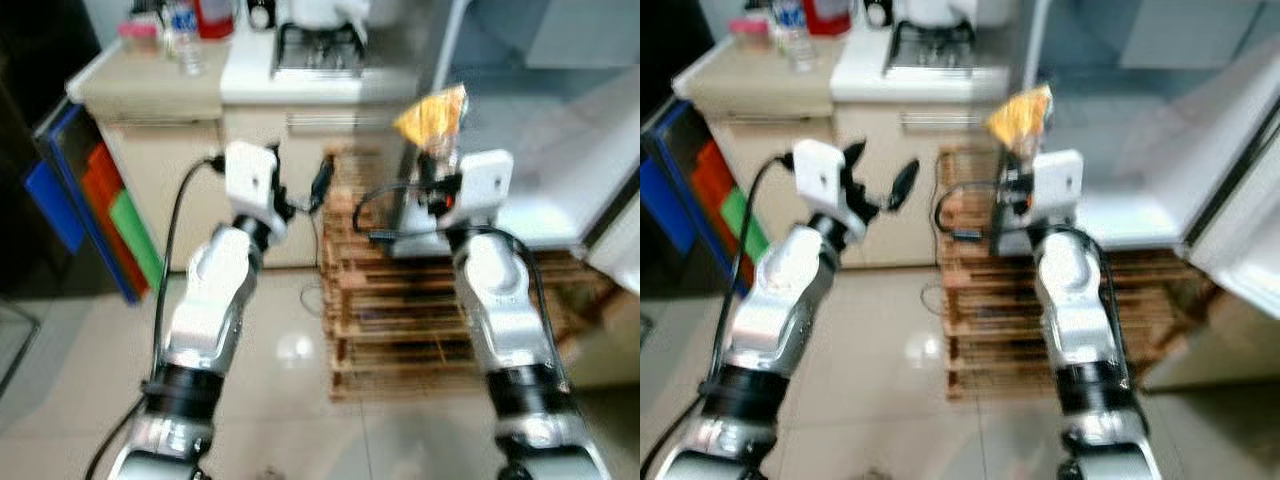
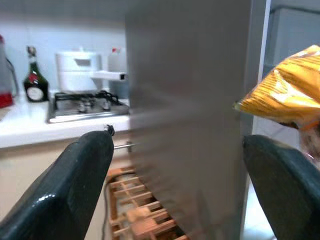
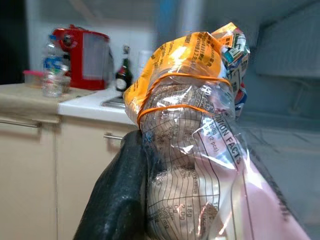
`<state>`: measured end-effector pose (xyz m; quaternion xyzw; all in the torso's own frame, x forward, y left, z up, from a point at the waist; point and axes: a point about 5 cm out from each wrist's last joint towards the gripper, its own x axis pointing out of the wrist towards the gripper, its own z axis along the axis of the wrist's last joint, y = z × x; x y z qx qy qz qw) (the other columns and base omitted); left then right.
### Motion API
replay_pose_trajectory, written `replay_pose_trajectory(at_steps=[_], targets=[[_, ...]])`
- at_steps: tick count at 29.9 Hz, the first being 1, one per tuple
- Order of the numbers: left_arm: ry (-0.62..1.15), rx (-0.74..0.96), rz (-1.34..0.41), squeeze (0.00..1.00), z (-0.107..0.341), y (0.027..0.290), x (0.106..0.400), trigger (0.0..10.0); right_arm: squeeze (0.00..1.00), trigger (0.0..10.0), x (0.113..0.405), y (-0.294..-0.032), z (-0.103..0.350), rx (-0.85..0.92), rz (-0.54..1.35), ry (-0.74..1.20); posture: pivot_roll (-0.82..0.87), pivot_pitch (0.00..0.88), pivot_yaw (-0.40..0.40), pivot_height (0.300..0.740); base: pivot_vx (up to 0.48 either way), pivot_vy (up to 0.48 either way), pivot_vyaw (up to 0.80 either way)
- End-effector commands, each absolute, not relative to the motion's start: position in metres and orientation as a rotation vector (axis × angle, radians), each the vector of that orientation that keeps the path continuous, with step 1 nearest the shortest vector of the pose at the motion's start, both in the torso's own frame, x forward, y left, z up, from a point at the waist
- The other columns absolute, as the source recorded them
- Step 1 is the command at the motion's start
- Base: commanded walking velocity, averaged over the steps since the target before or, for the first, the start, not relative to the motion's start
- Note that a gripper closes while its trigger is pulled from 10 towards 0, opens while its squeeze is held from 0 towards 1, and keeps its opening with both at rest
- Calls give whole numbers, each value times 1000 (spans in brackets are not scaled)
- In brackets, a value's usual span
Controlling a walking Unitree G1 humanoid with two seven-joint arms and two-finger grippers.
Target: Restocking fridge
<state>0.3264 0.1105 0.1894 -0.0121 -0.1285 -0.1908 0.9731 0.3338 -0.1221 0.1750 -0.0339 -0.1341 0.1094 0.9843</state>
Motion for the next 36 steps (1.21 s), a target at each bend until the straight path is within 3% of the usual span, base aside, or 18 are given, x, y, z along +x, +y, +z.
replay_pose_trajectory(at_steps=[1, 10, 18, 26, 36], targets=[[-275, -33, -405, 0, 194, 105, 327, 10000, 0, 0, 336, -130, 184, -80, 197, -304, 9, 0, 30, 740, 0, 0, -688], [-275, -20, -419, 0, 195, 104, 329, 10000, 0, 0, 338, -129, 185, -81, 192, -309, 8, 0, 35, 740, 0, 0, -522], [-265, 3, -421, 0, 192, 102, 329, 10000, 0, 0, 337, -128, 184, -95, 204, -308, 7, 0, 36, 740, 154, -398, 0], [-267, 16, -426, 0, 192, 101, 329, 10000, 0, 0, 337, -127, 184, -93, 202, -306, 9, 0, 37, 740, 310, -364, 755], [-266, 0, -420, 0, 193, 103, 330, 10000, 0, 0, 338, -126, 183, -77, 205, -307, 8, 0, 39, 740, 347, -300, 0]])
